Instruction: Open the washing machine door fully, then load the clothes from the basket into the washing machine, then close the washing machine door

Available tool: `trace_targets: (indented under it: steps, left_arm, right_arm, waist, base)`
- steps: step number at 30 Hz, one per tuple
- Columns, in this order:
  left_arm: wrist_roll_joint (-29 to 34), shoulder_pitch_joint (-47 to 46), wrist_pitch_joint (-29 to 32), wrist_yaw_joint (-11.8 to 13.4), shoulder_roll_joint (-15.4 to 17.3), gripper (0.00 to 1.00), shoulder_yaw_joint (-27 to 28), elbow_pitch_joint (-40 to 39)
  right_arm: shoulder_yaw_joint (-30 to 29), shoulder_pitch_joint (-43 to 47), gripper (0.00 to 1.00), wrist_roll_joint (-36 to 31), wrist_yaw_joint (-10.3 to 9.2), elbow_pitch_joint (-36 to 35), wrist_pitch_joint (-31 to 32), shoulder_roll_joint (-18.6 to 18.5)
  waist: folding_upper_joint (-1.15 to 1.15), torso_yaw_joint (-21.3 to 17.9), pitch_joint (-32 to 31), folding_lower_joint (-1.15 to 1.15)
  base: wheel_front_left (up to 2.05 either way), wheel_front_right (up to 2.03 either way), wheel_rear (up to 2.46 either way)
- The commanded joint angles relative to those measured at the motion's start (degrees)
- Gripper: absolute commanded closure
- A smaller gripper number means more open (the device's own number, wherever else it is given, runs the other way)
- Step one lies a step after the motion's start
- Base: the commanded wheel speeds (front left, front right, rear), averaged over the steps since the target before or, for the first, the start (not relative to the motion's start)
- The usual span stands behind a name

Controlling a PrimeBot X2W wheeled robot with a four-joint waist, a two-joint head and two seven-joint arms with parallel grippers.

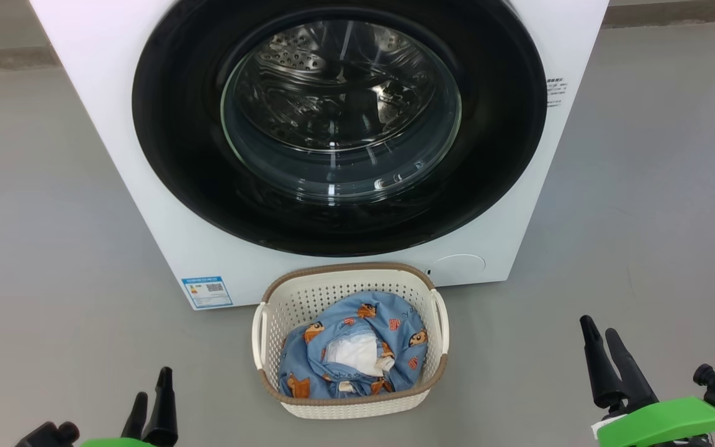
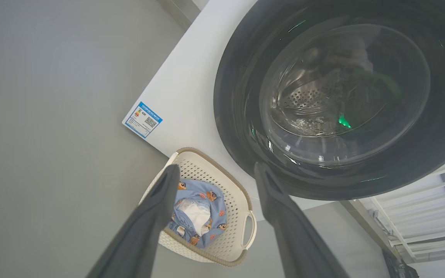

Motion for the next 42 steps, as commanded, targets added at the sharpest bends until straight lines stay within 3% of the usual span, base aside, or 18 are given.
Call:
trace_targets:
  steps: [1,22,42]
  left_arm:
    - [2.21,-0.76,-0.75,0.34,1.02,0.0,0.78,-1.77]
    - [22.27,0.11,-4.12,3.94,1.78,0.0,-0.82,-3.33]
    - [37.93,1.34,-7.49,9.43,5.98,0.0,-6.43,-7.25]
  right_arm:
    - [0.97,-0.77,0.0,-2.39,0.05,-1.83,-0.98,-0.76]
    - [1.62,-0.17,0.0,-17.92,0.06,-1.33,-4.34,-1.18]
    - [1.8,0.49,0.0,-32.23,0.07,-1.34,-7.69,-1.39]
  waist:
    - [0.0,-0.02,0.05,-0.01]
    - [0.0,0.01,0.56,-0.01]
    - [0.0,0.22,0.72,-0.01]
  base:
    - [0.0,0.0,0.0]
    - [0.0,0.0,0.0]
    - [0.0,0.0,0.0]
